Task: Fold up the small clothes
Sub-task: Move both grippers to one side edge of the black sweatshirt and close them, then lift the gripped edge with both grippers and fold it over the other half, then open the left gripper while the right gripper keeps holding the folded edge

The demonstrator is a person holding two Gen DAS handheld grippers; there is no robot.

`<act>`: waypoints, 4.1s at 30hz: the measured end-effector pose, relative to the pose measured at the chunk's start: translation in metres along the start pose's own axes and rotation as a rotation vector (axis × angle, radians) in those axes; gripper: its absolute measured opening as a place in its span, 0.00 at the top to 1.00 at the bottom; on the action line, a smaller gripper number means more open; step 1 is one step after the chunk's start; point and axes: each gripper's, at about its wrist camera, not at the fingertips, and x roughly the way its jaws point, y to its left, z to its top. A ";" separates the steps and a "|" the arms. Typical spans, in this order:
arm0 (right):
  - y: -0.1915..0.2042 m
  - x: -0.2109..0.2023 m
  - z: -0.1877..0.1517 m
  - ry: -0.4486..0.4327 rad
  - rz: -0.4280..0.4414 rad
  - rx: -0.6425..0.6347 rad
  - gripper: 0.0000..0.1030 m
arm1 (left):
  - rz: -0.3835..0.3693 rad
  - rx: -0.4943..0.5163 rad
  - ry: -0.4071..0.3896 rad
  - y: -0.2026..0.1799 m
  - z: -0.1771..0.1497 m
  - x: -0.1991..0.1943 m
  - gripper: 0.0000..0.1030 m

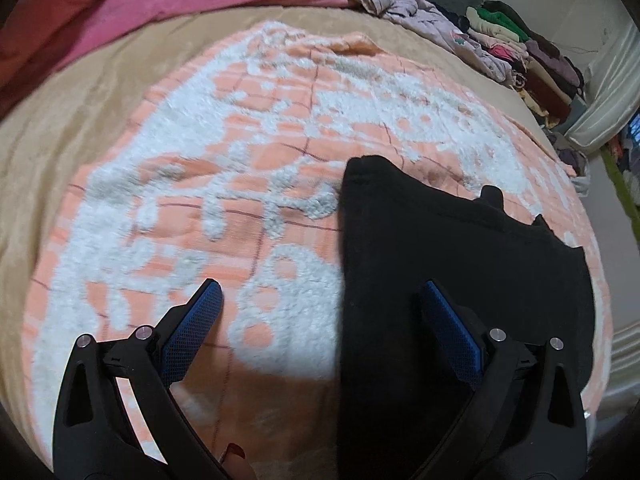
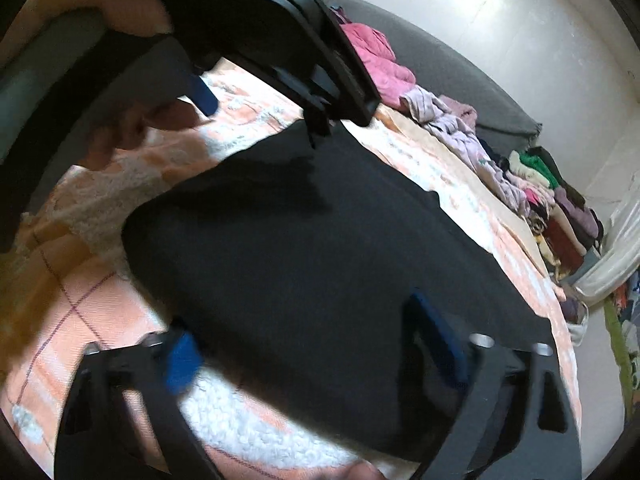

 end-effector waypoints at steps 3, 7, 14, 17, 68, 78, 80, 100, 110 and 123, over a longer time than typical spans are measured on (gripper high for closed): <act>0.000 -0.005 -0.001 -0.034 -0.012 -0.020 0.38 | -0.027 -0.010 0.016 -0.002 0.002 0.005 0.10; -0.005 -0.010 -0.002 -0.074 -0.019 -0.030 0.68 | -0.061 -0.026 0.037 -0.003 0.006 0.010 0.10; -0.031 -0.023 -0.004 -0.118 0.078 0.087 0.83 | -0.122 -0.080 0.065 -0.001 0.006 0.014 0.15; -0.048 -0.029 -0.005 -0.145 0.112 0.160 0.85 | -0.155 -0.120 0.068 0.000 0.005 0.012 0.19; -0.143 -0.101 -0.066 -0.235 0.073 0.504 0.91 | -0.203 0.149 -0.040 -0.207 0.002 -0.048 0.85; -0.164 -0.104 -0.090 -0.214 0.063 0.571 0.91 | -0.187 0.202 -0.019 -0.251 -0.006 -0.033 0.85; -0.168 -0.102 -0.096 -0.206 0.064 0.587 0.91 | -0.184 0.211 -0.011 -0.261 -0.008 -0.028 0.85; -0.199 -0.082 -0.142 -0.126 0.099 0.754 0.91 | -0.140 0.311 0.075 -0.329 -0.030 0.025 0.81; -0.205 -0.079 -0.156 -0.117 0.125 0.807 0.90 | -0.111 0.341 0.098 -0.345 -0.036 0.043 0.77; -0.216 -0.074 -0.167 -0.107 0.140 0.855 0.90 | -0.080 0.378 0.104 -0.363 -0.046 0.057 0.74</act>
